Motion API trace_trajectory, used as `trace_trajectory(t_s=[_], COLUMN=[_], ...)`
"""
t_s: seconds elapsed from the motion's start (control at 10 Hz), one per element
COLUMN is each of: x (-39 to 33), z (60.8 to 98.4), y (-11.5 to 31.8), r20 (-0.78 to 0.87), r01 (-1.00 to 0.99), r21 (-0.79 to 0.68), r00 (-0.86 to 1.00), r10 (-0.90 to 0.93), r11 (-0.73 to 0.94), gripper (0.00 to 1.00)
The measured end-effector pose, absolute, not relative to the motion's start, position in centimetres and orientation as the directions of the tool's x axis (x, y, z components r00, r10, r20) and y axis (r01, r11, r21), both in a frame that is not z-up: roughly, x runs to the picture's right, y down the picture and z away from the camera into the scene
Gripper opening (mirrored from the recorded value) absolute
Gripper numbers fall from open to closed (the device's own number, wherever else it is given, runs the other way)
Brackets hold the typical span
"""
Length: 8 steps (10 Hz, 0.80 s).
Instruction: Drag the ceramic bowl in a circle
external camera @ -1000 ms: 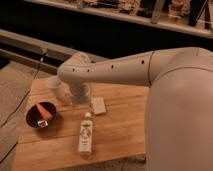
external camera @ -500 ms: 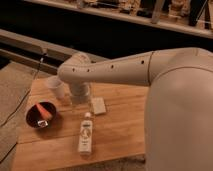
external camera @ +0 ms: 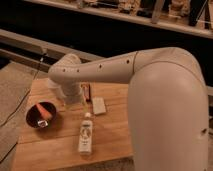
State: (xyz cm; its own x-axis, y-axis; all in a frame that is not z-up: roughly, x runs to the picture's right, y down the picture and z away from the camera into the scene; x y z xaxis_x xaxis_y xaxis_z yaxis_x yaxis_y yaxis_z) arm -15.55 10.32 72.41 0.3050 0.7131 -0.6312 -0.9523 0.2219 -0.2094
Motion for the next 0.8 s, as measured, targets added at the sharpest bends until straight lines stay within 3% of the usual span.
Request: trace_trajectory(t_s=[0.8], x=[-21.6], z=[76.6], y=[7.7], r20=[-0.541], r01=[-0.920], r21=[-0.300], r00=[0.381], r10=[0.750], r11=[0.251], gripper=[0.65])
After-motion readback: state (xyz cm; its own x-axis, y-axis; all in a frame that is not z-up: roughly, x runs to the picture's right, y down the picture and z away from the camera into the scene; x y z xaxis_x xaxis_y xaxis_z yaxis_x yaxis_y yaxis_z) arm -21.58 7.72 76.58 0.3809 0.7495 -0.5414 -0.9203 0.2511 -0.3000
